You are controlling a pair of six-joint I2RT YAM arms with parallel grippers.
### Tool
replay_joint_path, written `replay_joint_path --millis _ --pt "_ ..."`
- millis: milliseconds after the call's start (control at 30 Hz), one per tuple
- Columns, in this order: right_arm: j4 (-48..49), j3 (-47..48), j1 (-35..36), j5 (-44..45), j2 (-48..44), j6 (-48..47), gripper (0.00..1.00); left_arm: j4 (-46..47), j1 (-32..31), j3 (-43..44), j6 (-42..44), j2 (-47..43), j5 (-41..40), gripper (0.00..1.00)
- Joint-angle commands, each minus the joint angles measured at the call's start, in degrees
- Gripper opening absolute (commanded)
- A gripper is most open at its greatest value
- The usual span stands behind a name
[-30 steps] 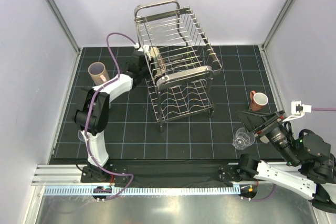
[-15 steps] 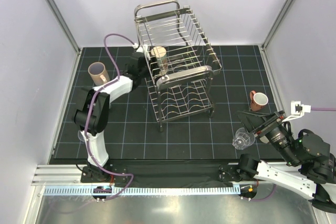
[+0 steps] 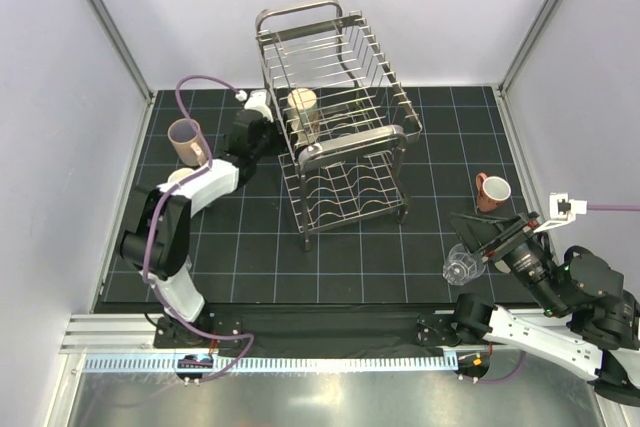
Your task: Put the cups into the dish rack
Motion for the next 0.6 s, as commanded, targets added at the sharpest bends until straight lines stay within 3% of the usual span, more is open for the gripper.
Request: replay_joint_path --millis 0,267,467,567 --pt "0.2 -0.8 0.1 0.4 -0.7 1.0 0.63 3.8 0.4 -1.4 -1.6 -4.4 -0.3 0.72" --pt "-1.9 0.1 0.1 0.4 -2.5 1.6 0.63 0.0 0.8 -6.2 -5.0 -12.0 -1.8 0.68" --pt "-5.6 0.8 0.2 -0.7 -2.6 2.3 0.63 -17.6 1.0 -4.1 -10.6 -20.7 -10.7 0.66" --pt "-8.8 1.4 0.1 -1.5 -0.8 2.5 0.63 -26.3 1.4 -3.2 -15.1 -25.0 -17.8 0.7"
